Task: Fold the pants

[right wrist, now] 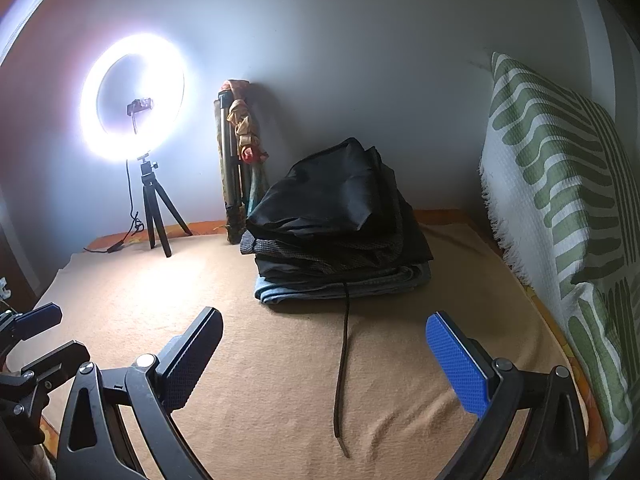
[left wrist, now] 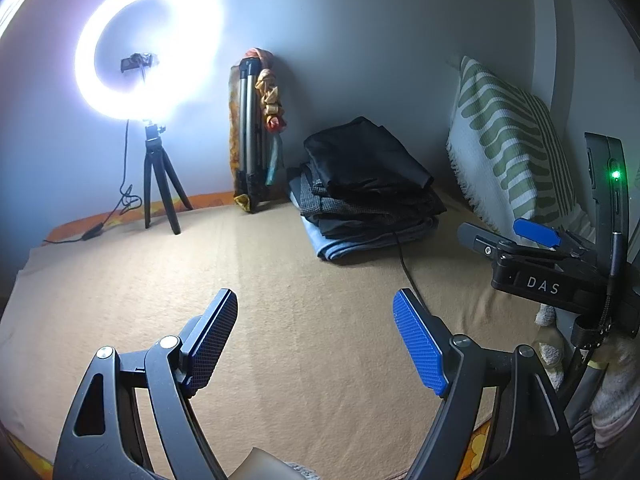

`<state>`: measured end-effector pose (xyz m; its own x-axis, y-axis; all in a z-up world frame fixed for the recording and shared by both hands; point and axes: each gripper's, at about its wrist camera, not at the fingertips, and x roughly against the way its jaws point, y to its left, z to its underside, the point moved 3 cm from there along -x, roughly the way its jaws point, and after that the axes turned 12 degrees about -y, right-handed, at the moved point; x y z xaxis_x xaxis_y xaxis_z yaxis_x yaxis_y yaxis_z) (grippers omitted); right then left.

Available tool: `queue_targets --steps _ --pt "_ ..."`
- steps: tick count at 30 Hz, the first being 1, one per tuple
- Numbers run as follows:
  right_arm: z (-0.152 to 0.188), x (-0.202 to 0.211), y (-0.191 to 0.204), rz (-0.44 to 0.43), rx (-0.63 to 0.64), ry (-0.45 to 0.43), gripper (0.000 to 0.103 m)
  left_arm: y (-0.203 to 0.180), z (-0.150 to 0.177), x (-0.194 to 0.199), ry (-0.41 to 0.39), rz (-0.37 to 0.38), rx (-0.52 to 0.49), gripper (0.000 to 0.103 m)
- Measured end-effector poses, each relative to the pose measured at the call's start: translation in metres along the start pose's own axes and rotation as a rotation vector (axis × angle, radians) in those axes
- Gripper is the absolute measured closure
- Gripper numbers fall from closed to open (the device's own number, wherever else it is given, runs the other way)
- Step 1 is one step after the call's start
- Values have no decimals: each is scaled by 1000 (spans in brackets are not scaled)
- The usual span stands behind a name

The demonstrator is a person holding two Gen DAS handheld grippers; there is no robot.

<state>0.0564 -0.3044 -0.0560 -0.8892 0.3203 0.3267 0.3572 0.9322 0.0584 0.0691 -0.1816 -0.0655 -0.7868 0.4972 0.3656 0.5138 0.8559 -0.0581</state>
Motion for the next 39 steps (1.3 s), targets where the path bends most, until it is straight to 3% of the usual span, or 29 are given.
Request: queue_targets --steps 27,39 --pt "-2 1 4 -5 6 1 0 0 -2 1 -6 -27 -9 23" --pt "1 -2 6 -11 5 11 0 -2 -3 5 -47 -32 -26 23"
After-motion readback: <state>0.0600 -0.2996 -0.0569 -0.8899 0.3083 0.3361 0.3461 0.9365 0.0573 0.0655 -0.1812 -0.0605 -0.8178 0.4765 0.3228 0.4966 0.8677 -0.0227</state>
